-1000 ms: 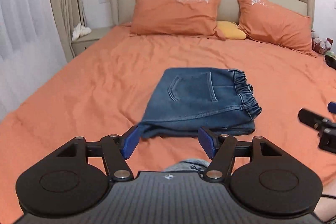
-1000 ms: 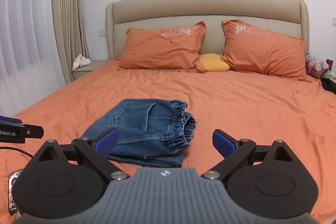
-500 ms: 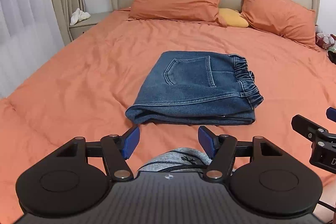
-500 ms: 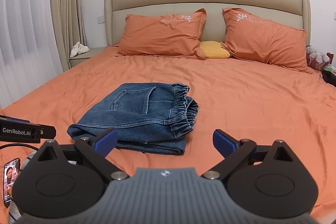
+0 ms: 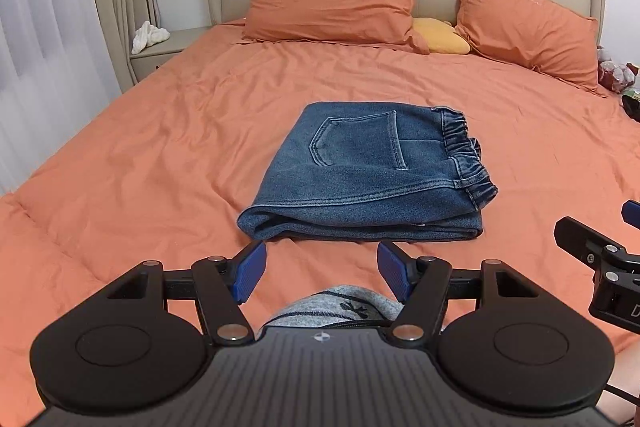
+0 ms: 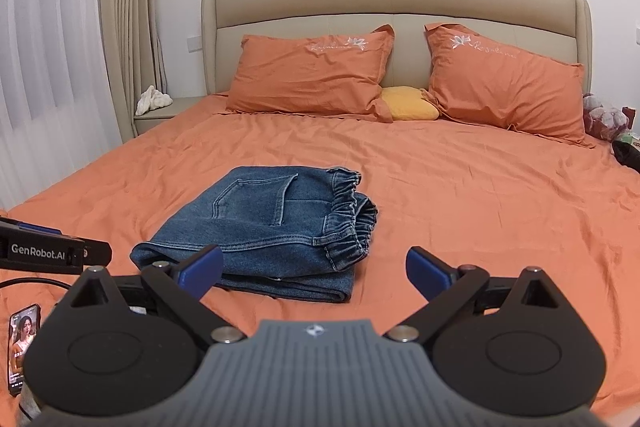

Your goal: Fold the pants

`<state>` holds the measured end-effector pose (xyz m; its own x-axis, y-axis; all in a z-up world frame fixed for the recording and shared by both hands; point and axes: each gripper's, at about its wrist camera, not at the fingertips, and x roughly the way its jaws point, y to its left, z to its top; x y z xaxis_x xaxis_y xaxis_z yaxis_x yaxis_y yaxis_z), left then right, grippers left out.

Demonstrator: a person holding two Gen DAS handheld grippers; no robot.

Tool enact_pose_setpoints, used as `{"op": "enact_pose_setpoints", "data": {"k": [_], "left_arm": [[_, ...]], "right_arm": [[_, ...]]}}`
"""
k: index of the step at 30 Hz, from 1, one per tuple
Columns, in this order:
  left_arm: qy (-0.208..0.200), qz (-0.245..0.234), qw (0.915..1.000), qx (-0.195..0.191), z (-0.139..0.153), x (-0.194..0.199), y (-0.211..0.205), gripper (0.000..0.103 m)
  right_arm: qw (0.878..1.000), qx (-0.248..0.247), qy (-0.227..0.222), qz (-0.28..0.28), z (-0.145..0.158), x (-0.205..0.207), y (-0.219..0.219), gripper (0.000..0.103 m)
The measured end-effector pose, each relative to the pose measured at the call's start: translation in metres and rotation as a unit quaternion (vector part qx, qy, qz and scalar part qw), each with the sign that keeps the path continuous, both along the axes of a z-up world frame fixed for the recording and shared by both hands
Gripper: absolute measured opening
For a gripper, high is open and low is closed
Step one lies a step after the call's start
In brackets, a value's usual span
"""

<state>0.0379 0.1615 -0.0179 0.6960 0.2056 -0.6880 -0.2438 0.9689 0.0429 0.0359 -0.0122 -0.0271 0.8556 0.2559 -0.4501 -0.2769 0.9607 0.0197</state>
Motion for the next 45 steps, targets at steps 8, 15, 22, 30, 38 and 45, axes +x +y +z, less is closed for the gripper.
{"op": "enact_pose_setpoints", "data": {"k": [8,15,22,30,38,45], "left_arm": [[-0.001,-0.003,1.0000,0.001,0.0018,0.0003,-0.0002,0.075],[-0.003,-0.006,1.0000,0.006,0.0039,-0.0004,-0.0035,0.075],[-0.003,-0.009,0.9999,0.007,0.0043,0.0000,-0.0053,0.075],[-0.005,-0.012,0.9999,0.007,0.0057,0.0010,-0.0064,0.075],[-0.007,-0.014,0.9999,0.008,0.0069,0.0008,-0.0059,0.075],[-0.010,-0.015,0.9998,0.009,0.0096,0.0001,-0.0058,0.075]], "right_arm": [[1.000,-0.003,-0.001,0.000,0.0012,-0.0016,0.0000,0.094],[1.000,-0.003,-0.001,-0.003,0.0037,-0.0021,0.0005,0.094],[1.000,-0.003,-0.001,-0.006,0.0038,-0.0028,0.0021,0.094],[1.000,-0.001,-0.001,-0.009,0.0044,-0.0045,0.0001,0.095],[1.000,0.001,0.000,-0.012,0.0053,-0.0043,0.0001,0.095],[1.000,0.000,-0.004,-0.011,0.0056,-0.0065,0.0007,0.096]]}}
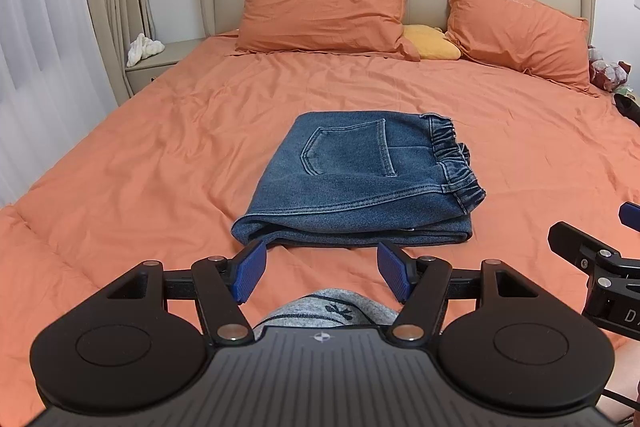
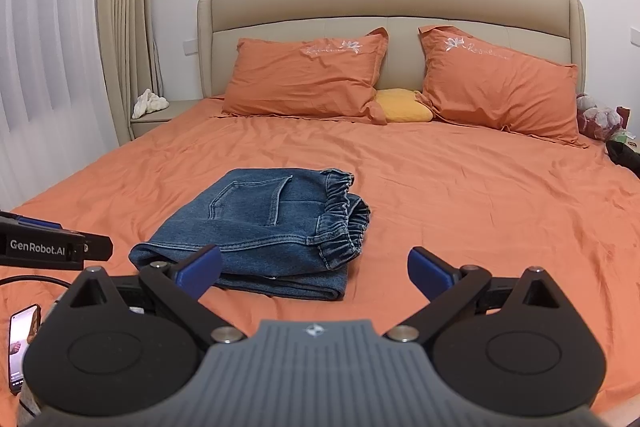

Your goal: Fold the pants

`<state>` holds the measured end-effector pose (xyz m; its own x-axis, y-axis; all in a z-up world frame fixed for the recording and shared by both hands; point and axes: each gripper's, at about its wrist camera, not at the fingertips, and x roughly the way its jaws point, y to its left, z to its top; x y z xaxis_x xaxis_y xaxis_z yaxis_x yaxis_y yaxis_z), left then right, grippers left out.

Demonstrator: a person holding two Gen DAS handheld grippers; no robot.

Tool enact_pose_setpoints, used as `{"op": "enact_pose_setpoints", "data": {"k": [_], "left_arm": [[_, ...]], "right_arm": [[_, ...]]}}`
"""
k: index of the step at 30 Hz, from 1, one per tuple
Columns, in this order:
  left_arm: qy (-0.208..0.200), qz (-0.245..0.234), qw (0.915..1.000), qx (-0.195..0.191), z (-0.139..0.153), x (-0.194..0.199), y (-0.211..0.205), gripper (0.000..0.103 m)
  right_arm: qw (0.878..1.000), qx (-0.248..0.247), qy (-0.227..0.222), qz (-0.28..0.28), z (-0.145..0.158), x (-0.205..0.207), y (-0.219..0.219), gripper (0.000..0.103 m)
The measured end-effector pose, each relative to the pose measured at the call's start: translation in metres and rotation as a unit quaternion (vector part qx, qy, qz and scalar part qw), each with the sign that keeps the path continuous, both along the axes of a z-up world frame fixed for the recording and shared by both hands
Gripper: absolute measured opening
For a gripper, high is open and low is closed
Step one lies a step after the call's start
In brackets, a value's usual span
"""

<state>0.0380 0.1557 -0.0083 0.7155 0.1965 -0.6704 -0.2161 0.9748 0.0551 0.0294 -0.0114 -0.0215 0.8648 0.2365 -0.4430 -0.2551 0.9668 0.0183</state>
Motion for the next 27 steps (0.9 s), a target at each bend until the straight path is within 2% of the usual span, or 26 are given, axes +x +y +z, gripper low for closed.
{"op": "enact_pose_setpoints", "data": {"k": [18,27], "left_arm": [[-0.004,-0.003,1.0000,0.005,0.0027,-0.0029,0.0034,0.075],[-0.005,-0.009,0.9998,0.019,0.0040,-0.0027,0.0040,0.075]], "right_arm": [[1.000,-0.001,-0.002,0.005,-0.0018,-0.0022,0.0030,0.097],[1.000,-0.001,0.002,0.006,-0.0022,-0.0031,0.0039,0.097]]}}
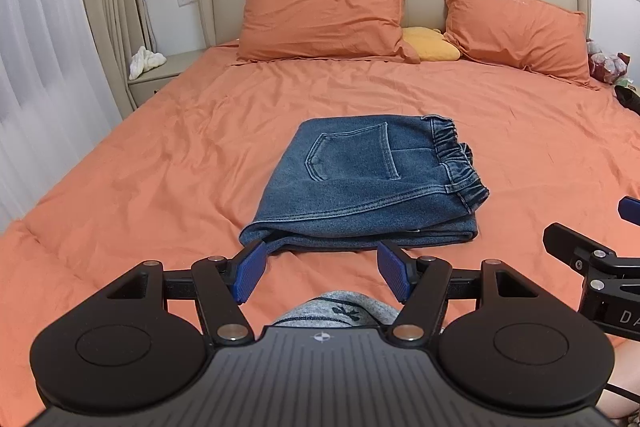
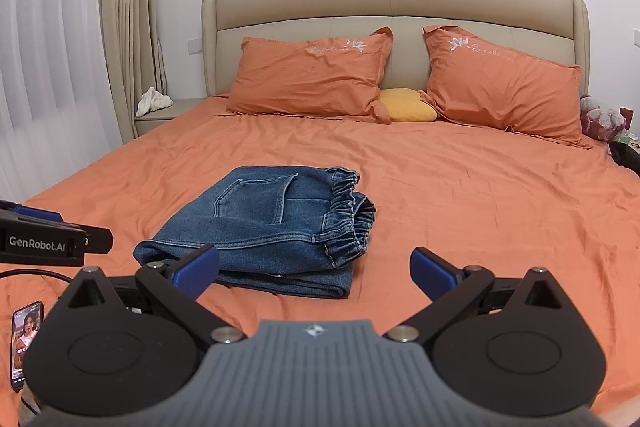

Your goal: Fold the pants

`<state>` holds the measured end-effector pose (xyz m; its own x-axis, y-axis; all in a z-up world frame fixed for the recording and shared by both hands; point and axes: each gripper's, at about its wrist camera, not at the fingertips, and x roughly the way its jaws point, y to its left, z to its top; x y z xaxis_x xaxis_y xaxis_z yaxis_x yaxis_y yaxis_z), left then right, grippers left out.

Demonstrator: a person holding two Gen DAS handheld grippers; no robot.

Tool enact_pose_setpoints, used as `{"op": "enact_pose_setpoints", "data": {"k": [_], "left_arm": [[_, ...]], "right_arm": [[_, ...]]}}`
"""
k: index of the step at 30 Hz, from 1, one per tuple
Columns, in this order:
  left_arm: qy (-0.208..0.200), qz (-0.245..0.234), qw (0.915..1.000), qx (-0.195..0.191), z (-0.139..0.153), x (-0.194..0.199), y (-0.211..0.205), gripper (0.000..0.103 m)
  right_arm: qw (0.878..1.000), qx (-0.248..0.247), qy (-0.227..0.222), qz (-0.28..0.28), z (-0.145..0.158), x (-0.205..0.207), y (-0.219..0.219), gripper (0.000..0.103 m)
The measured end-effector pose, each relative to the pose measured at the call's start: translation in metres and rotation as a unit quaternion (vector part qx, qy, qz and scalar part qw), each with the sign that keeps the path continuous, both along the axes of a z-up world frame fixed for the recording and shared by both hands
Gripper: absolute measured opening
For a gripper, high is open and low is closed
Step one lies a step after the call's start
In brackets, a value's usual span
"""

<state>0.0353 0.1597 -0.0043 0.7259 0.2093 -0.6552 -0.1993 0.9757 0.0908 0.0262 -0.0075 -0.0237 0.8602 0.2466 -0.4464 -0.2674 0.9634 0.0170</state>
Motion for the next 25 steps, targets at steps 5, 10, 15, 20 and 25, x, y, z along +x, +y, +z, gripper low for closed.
{"op": "enact_pose_setpoints", "data": {"k": [5,10,15,20,25], "left_arm": [[0.000,-0.003,1.0000,0.001,-0.0003,-0.0005,-0.0013,0.075],[-0.002,-0.008,1.0000,-0.001,-0.0010,-0.0006,0.0025,0.075],[-0.010,-0.014,0.9999,0.003,0.0015,-0.0006,0.0039,0.075],[-0.016,-0.016,0.9997,0.003,0.0041,0.0007,0.0051,0.075],[-0.018,-0.025,0.9995,0.007,0.0030,-0.0014,0.0007,0.075]], "right_arm": [[1.000,-0.001,0.002,0.001,-0.0006,0.0015,0.0003,0.097],[1.000,0.001,0.005,0.001,-0.0008,0.0032,-0.0013,0.097],[1.000,0.000,0.005,0.001,-0.0014,0.0039,-0.0026,0.097],[1.000,0.003,0.006,-0.001,-0.0016,0.0031,-0.0035,0.097],[1.000,0.005,0.010,-0.002,-0.0018,0.0036,-0.0043,0.097]]}}
